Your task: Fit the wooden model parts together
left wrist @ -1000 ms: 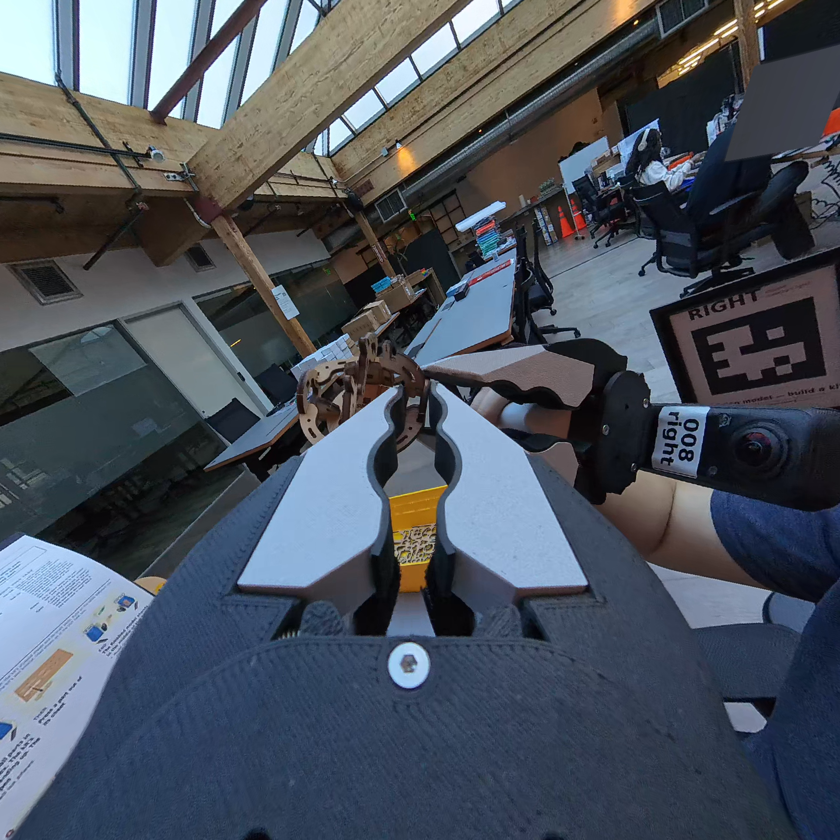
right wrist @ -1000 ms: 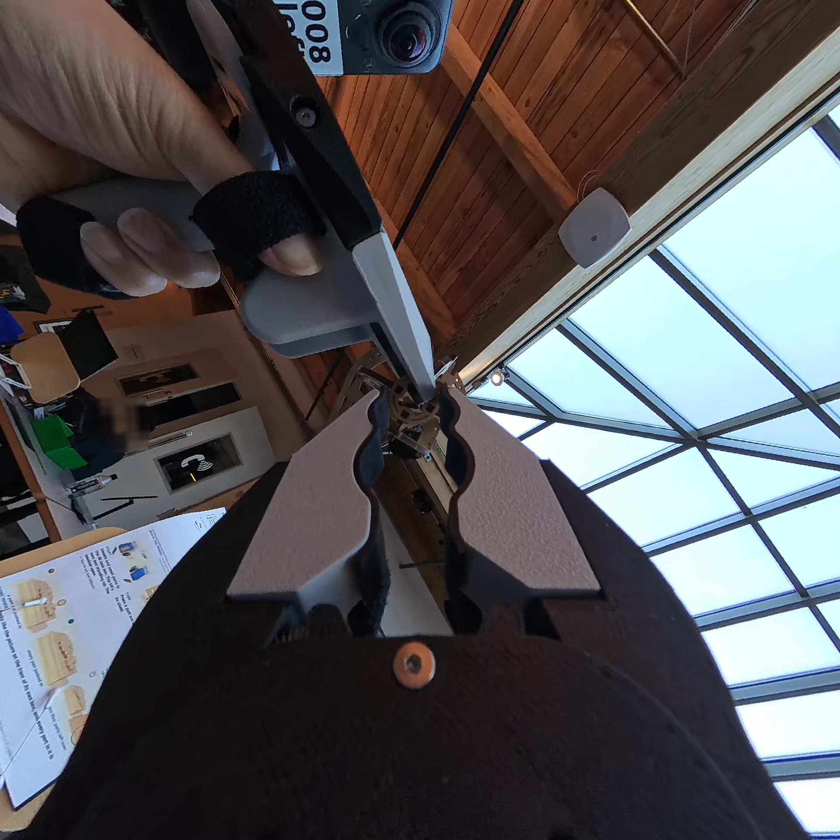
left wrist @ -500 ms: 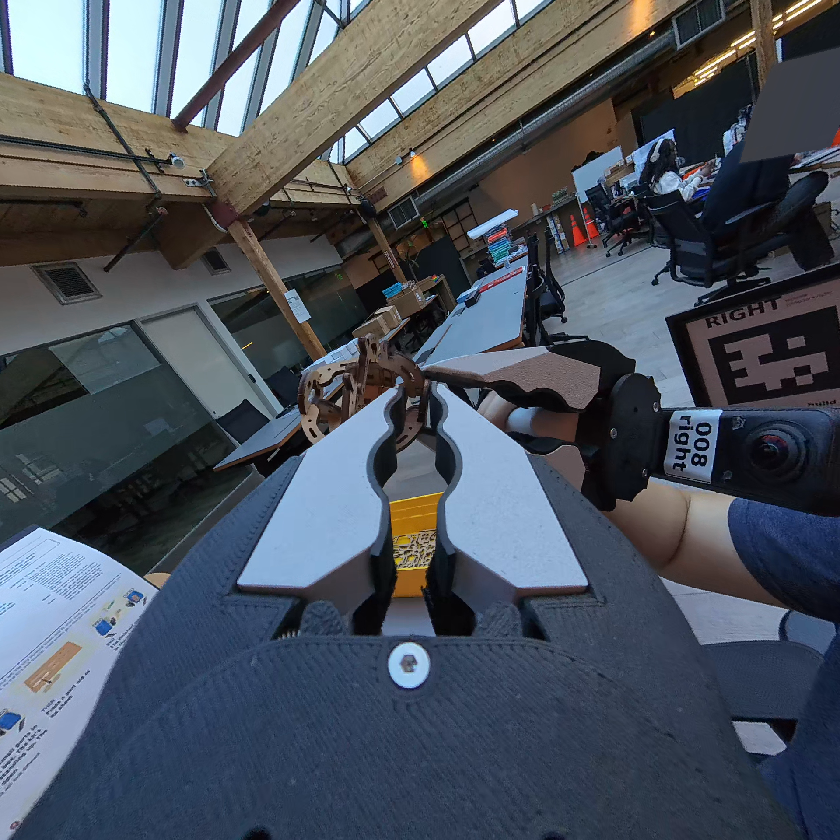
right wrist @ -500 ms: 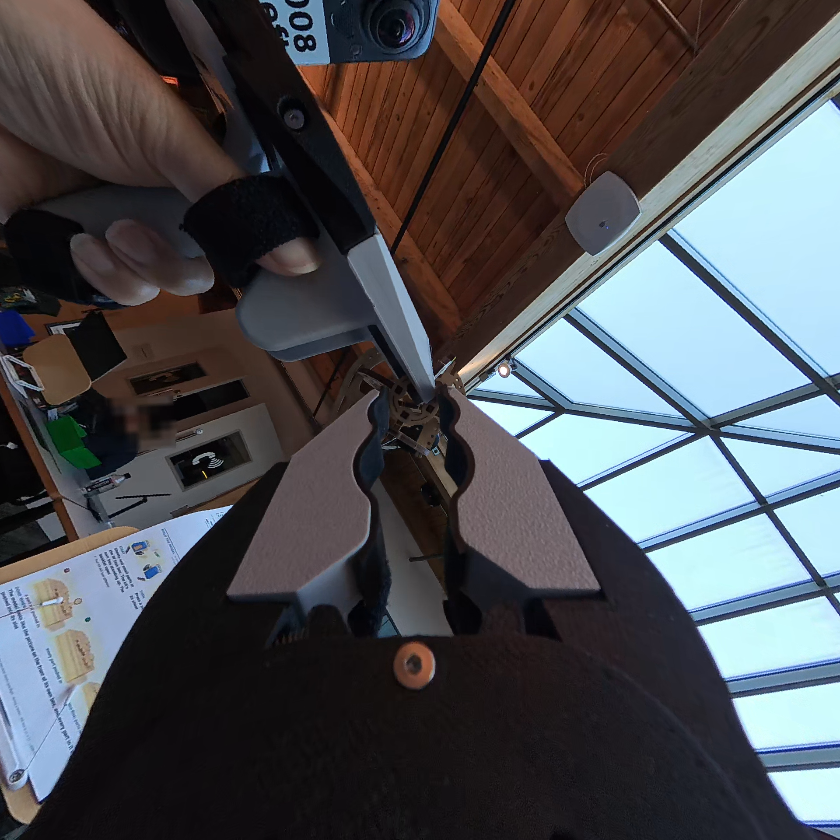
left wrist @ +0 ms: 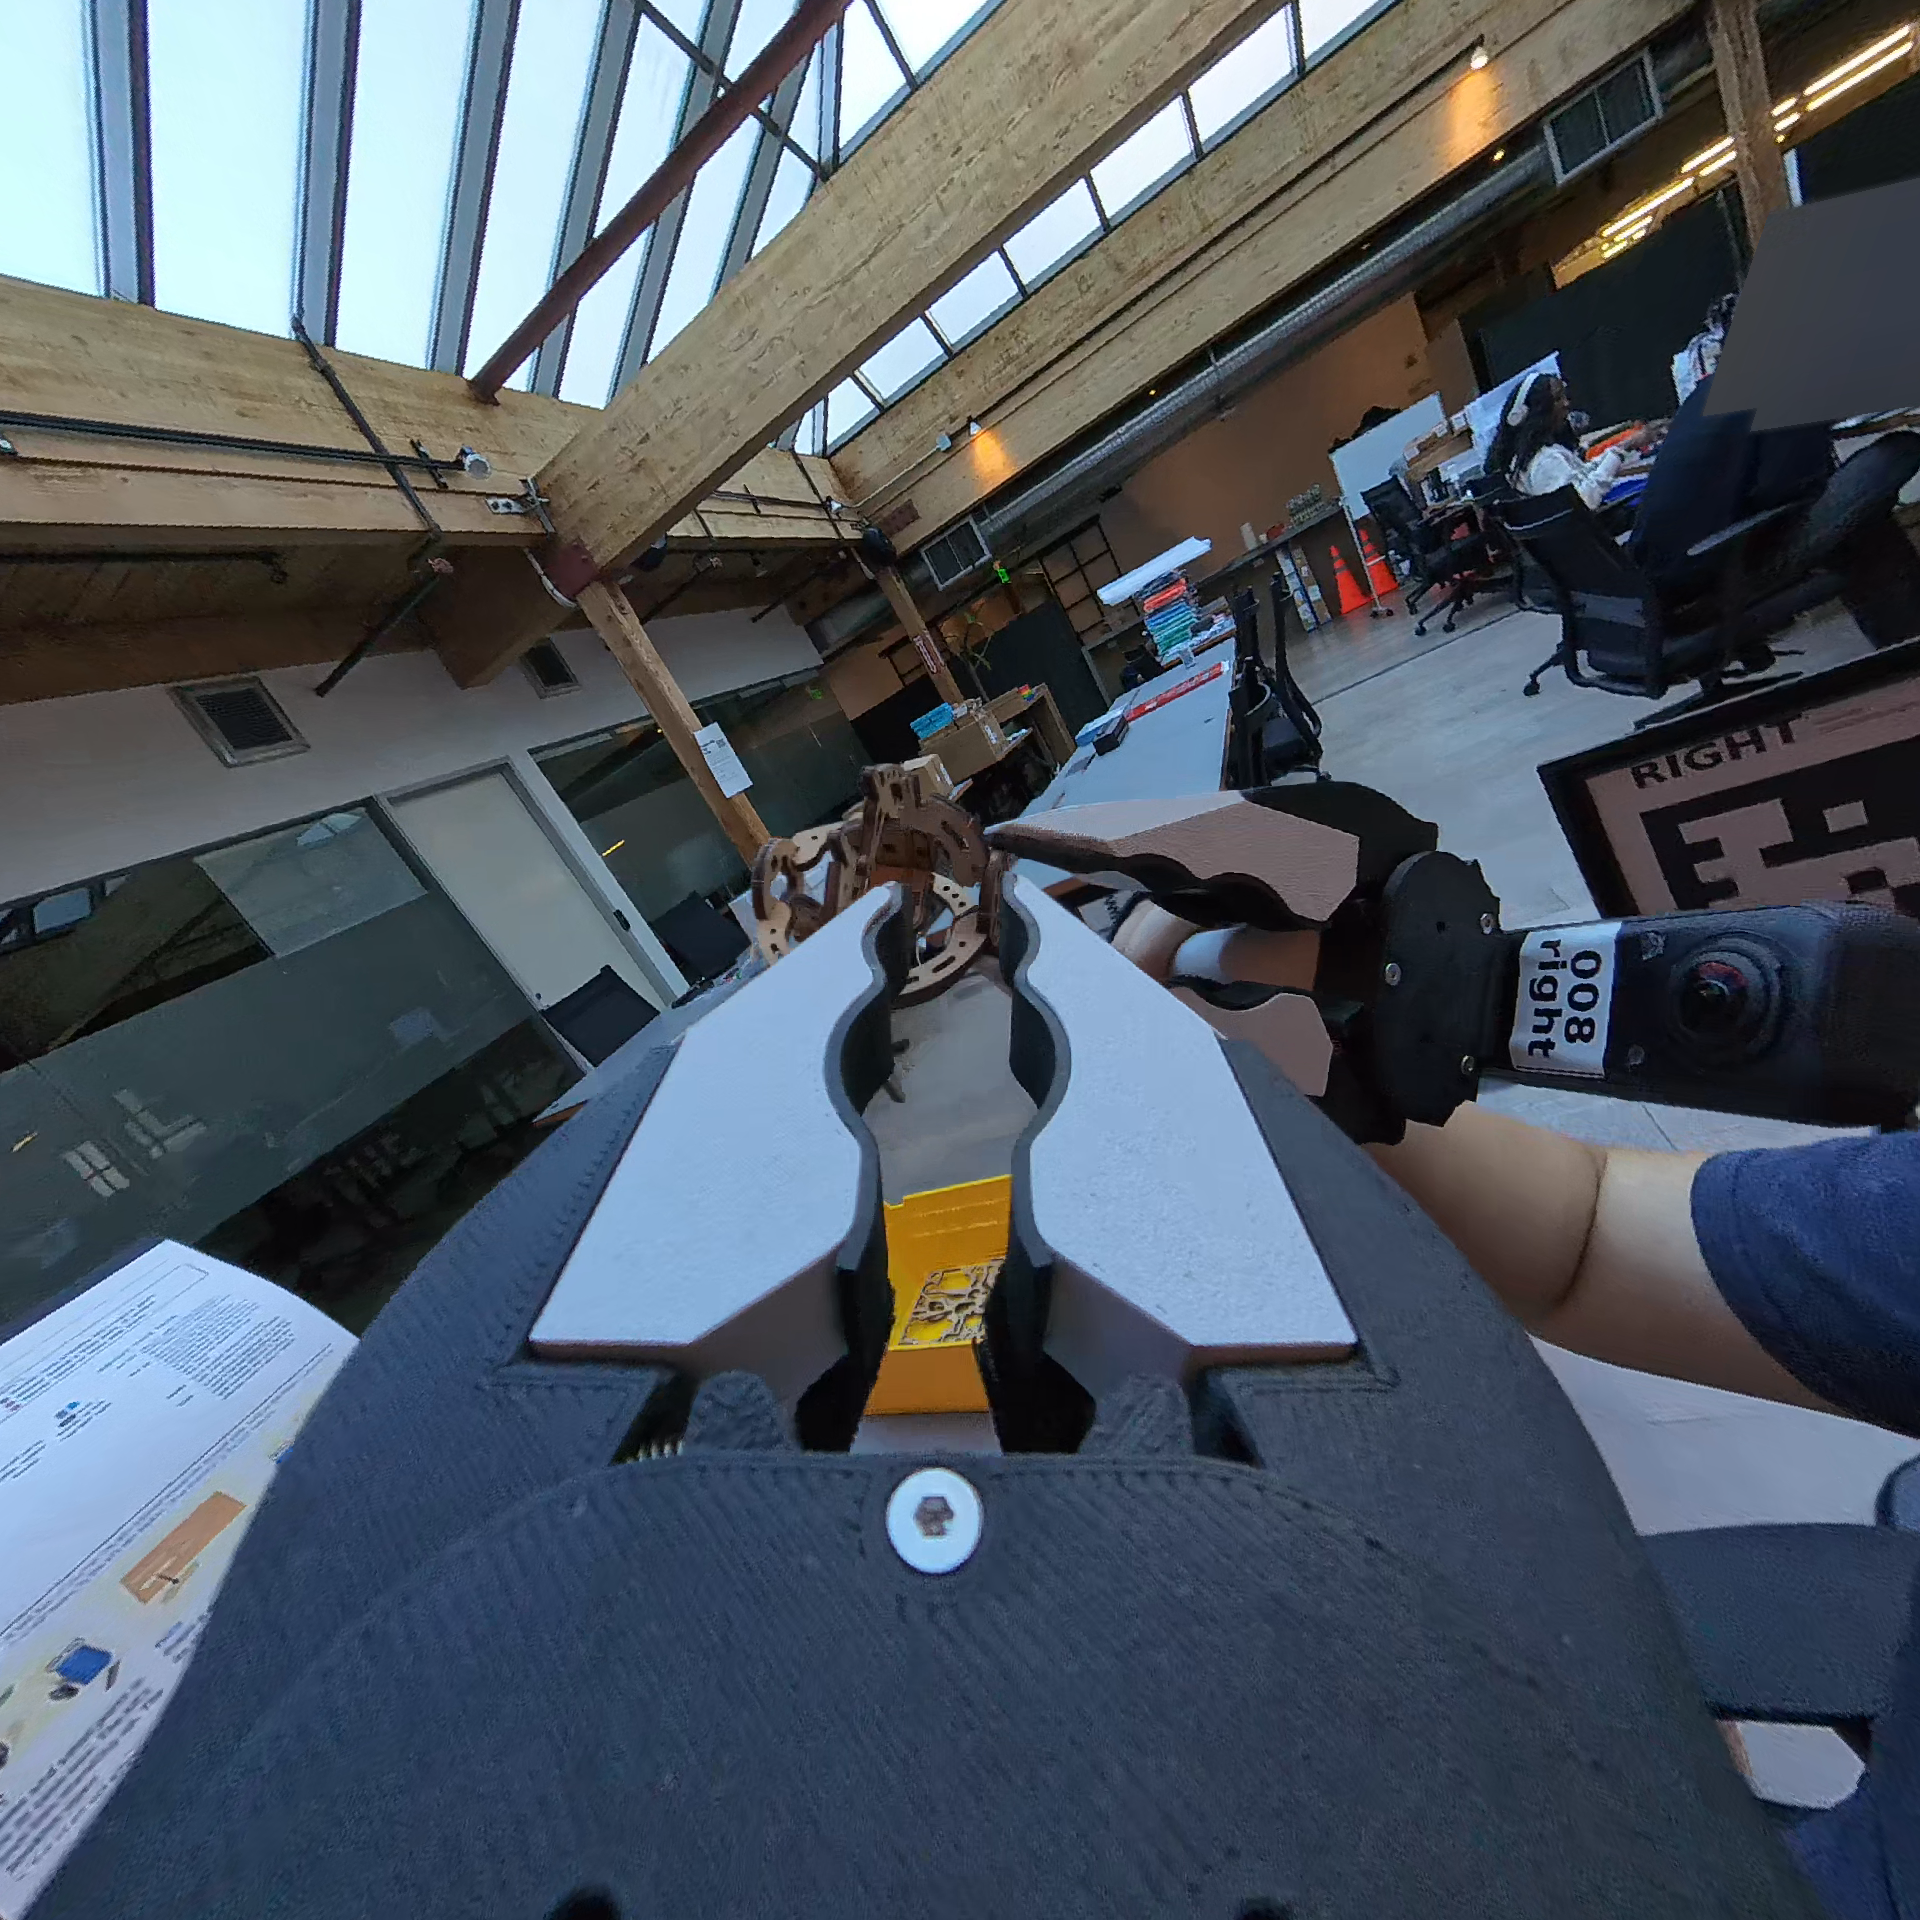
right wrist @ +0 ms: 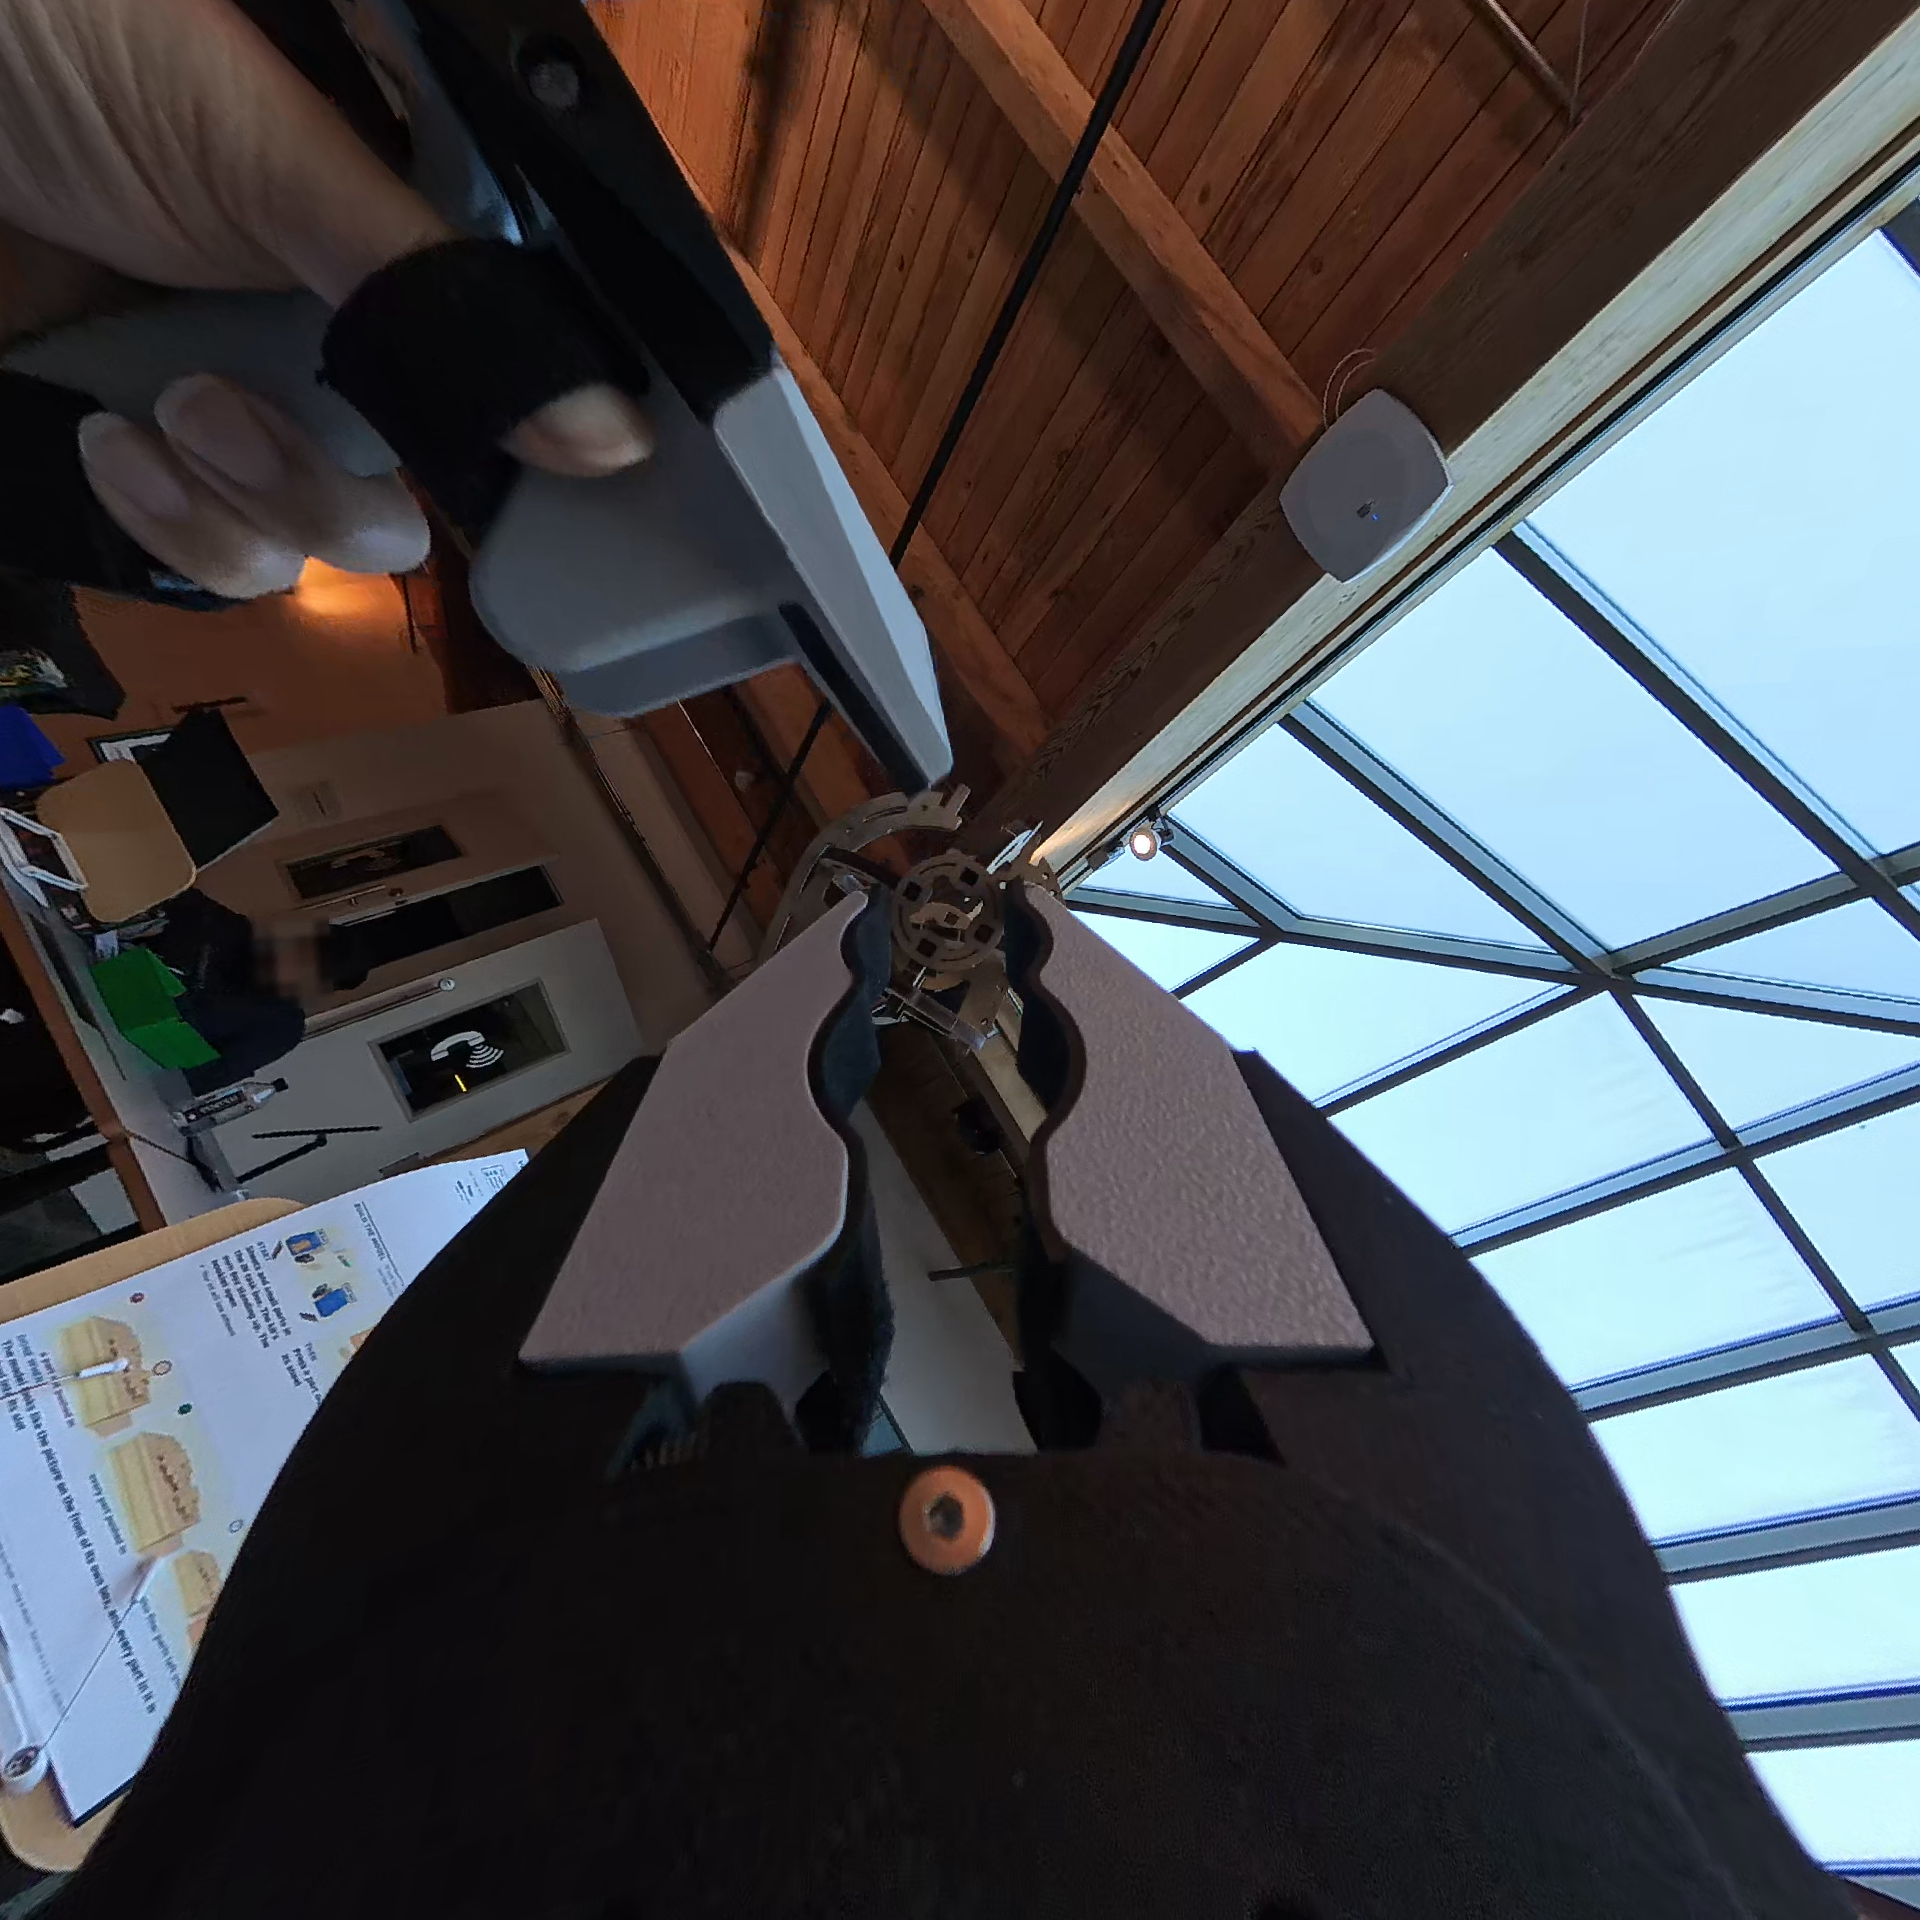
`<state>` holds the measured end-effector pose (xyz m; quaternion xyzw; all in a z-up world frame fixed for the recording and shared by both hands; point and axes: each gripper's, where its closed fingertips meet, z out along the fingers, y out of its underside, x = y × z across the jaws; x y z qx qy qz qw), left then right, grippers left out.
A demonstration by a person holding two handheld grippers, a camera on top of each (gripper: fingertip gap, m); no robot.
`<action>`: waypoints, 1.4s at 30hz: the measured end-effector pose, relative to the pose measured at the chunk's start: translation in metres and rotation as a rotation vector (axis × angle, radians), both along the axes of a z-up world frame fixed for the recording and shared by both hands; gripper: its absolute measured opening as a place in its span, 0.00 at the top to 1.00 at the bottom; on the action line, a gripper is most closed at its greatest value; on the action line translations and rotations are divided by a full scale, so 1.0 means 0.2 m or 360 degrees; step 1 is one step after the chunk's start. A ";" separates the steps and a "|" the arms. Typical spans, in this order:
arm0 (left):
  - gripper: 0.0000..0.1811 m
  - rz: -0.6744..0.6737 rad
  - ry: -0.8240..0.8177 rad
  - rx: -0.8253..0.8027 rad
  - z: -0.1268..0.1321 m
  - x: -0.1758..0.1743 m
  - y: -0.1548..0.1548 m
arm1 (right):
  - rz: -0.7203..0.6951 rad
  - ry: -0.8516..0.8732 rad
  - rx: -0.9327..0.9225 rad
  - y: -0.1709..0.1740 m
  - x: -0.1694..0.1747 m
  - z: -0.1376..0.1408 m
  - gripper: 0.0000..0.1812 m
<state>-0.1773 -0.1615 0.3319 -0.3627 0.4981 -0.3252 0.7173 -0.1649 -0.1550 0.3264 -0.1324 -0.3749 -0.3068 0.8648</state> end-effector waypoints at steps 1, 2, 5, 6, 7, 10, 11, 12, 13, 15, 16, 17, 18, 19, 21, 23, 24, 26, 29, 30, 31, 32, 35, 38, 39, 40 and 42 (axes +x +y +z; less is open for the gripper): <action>0.92 0.0004 -0.0024 0.0003 0.01 -0.03 0.00 | -0.0003 0.0002 -0.0008 0.00 0.00 0.00 0.89; 0.92 0.0006 -0.0044 0.0000 0.02 -0.05 -0.01 | -0.0002 0.0003 -0.0014 0.00 0.01 0.00 0.89; 0.92 -0.0013 -0.0037 -0.0035 0.02 -0.07 -0.01 | 0.0007 0.0006 -0.0040 0.01 0.01 0.01 0.89; 0.91 -0.0013 -0.0020 -0.0040 0.02 -0.07 -0.01 | 0.0007 0.0009 -0.0048 0.01 0.01 0.01 0.89; 0.91 -0.0010 0.0001 -0.0041 0.01 -0.06 0.00 | 0.0006 0.0011 -0.0059 0.01 0.01 0.01 0.89; 0.90 -0.0010 0.0045 0.0013 -0.01 -0.02 -0.01 | 0.0021 0.0007 -0.0037 0.00 0.00 0.02 0.89; 0.90 0.0006 0.0055 0.0047 -0.01 0.00 -0.01 | 0.0028 0.0004 -0.0021 -0.01 -0.01 0.02 0.89; 0.89 0.0026 0.0070 0.0089 -0.02 0.01 -0.02 | 0.0030 -0.0002 -0.0014 -0.01 -0.01 0.01 0.89; 0.88 0.0040 0.0080 0.0134 -0.03 0.02 -0.03 | 0.0028 -0.0006 -0.0005 -0.01 -0.02 0.01 0.89; 0.88 0.0064 0.0084 0.0192 -0.03 0.03 -0.05 | 0.0018 -0.0018 0.0031 -0.02 -0.02 0.00 0.89; 0.88 0.0079 0.0085 0.0208 -0.03 0.04 -0.05 | 0.0014 -0.0023 0.0050 -0.02 -0.02 0.00 0.89; 0.89 0.0098 0.0084 0.0218 -0.03 0.04 -0.05 | 0.0014 -0.0030 0.0067 -0.03 -0.03 -0.01 0.89; 0.89 0.0118 0.0083 0.0226 -0.03 0.04 -0.04 | 0.0016 -0.0034 0.0082 -0.04 -0.03 -0.01 0.89; 0.89 0.0133 0.0080 0.0234 -0.03 0.04 -0.04 | 0.0014 -0.0037 0.0092 -0.04 -0.03 -0.01 0.89; 0.89 0.0144 0.0084 0.0249 -0.03 0.05 -0.04 | 0.0013 -0.0033 0.0107 -0.05 -0.03 -0.01 0.89; 0.90 0.0146 0.0084 0.0257 -0.04 0.06 -0.05 | 0.0013 -0.0032 0.0125 -0.06 -0.03 -0.01 0.89; 0.90 0.0150 0.0083 0.0260 -0.04 0.06 -0.05 | 0.0011 -0.0029 0.0137 -0.07 -0.03 -0.01 0.89; 0.91 0.0158 0.0085 0.0265 -0.05 0.07 -0.05 | 0.0011 -0.0029 0.0155 -0.07 -0.03 -0.01 0.89; 0.92 0.0164 0.0087 0.0284 -0.05 0.08 -0.05 | 0.0009 -0.0034 0.0176 -0.08 -0.03 -0.02 0.89; 0.92 0.0168 0.0093 0.0288 -0.05 0.08 -0.05 | 0.0006 -0.0035 0.0174 -0.08 -0.03 -0.02 0.89; 0.92 0.0173 0.0095 0.0296 -0.05 0.08 -0.05 | 0.0005 -0.0034 0.0175 -0.08 -0.03 -0.02 0.89; 0.92 0.0184 0.0096 0.0302 -0.06 0.09 -0.05 | 0.0007 -0.0033 0.0179 -0.08 -0.03 -0.02 0.89; 0.91 0.0187 0.0081 0.0299 -0.05 0.09 -0.05 | 0.0026 -0.0032 0.0191 -0.09 -0.03 -0.02 0.89; 0.92 0.0165 0.0088 0.0302 -0.06 0.09 -0.06 | 0.0038 -0.0029 0.0217 -0.11 -0.03 -0.03 0.89; 0.92 0.0160 0.0084 0.0302 -0.06 0.09 -0.06 | 0.0047 -0.0033 0.0224 -0.11 -0.03 -0.03 0.89; 0.92 0.0153 0.0079 0.0305 -0.06 0.09 -0.06 | 0.0053 -0.0034 0.0226 -0.11 -0.03 -0.04 0.89; 0.91 0.0141 0.0081 0.0309 -0.06 0.10 -0.07 | 0.0057 -0.0027 0.0228 -0.12 -0.02 -0.04 0.89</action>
